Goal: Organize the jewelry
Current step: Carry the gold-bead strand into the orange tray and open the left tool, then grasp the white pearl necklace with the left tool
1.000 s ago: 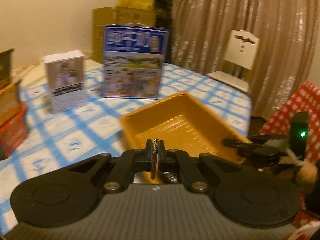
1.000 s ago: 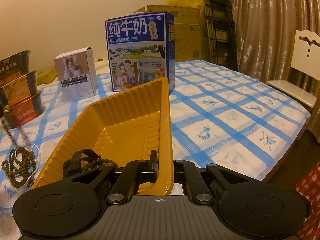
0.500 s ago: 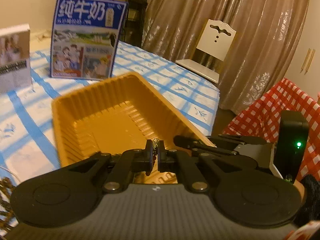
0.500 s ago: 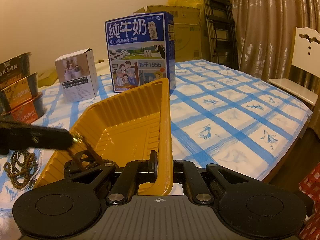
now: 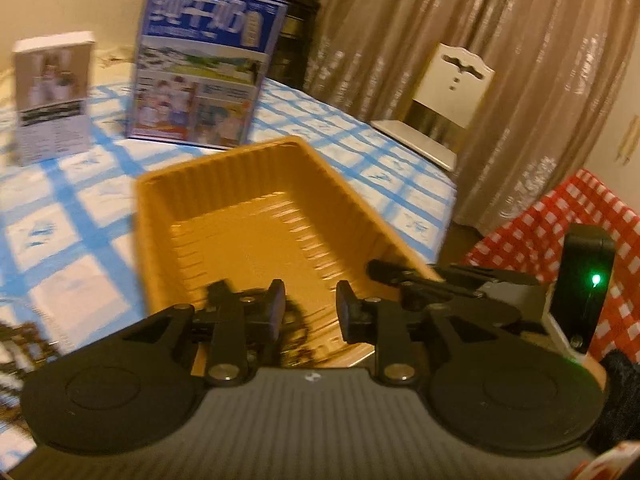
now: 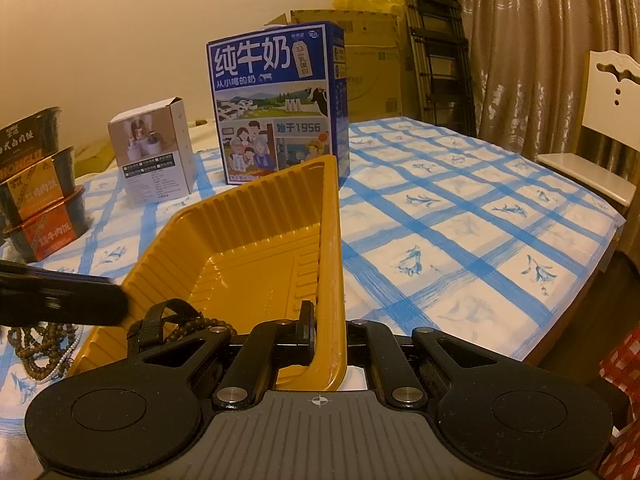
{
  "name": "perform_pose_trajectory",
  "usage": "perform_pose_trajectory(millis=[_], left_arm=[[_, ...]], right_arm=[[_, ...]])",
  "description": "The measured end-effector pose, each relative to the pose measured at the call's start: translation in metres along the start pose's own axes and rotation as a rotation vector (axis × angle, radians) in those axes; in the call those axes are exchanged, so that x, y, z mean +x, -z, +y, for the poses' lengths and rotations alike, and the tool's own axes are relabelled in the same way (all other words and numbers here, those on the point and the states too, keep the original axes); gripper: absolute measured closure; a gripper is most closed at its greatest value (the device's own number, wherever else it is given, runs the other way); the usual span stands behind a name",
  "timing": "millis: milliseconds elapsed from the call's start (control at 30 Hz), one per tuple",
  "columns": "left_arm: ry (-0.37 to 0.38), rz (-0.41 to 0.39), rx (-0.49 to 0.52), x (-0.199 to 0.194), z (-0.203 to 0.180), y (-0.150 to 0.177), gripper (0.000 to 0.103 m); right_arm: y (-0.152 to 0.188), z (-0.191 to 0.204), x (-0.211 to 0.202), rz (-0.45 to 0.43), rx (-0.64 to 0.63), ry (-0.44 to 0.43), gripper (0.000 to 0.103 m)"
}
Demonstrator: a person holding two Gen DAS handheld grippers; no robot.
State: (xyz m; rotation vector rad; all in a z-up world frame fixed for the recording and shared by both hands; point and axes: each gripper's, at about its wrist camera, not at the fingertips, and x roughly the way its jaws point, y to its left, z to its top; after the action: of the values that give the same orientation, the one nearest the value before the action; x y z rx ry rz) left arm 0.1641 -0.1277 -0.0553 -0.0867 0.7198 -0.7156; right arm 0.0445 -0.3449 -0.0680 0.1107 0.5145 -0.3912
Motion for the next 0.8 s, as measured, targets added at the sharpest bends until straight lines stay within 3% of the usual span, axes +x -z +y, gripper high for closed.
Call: perform_pose_trajectory(millis=[100,333,800], left_arm=[[-0.075,-0.006,-0.02,-0.018,0.014,0.004,0.072],[-0.253,0.001,-0.07,-0.057,0.054,0.024,0.071],[-0.45,0.018,-0.138,-0.11,0.097,0.06,0.071]], right_arm=[[0.001,-0.001,0.0,0.0,0.002,0.001,0.097],[0.001,-0.001,-0.001,0.0,-0.005,0.007,0.097],[0.001,0.001,-0.005,-0.002,-0.012,0.012,0.097]])
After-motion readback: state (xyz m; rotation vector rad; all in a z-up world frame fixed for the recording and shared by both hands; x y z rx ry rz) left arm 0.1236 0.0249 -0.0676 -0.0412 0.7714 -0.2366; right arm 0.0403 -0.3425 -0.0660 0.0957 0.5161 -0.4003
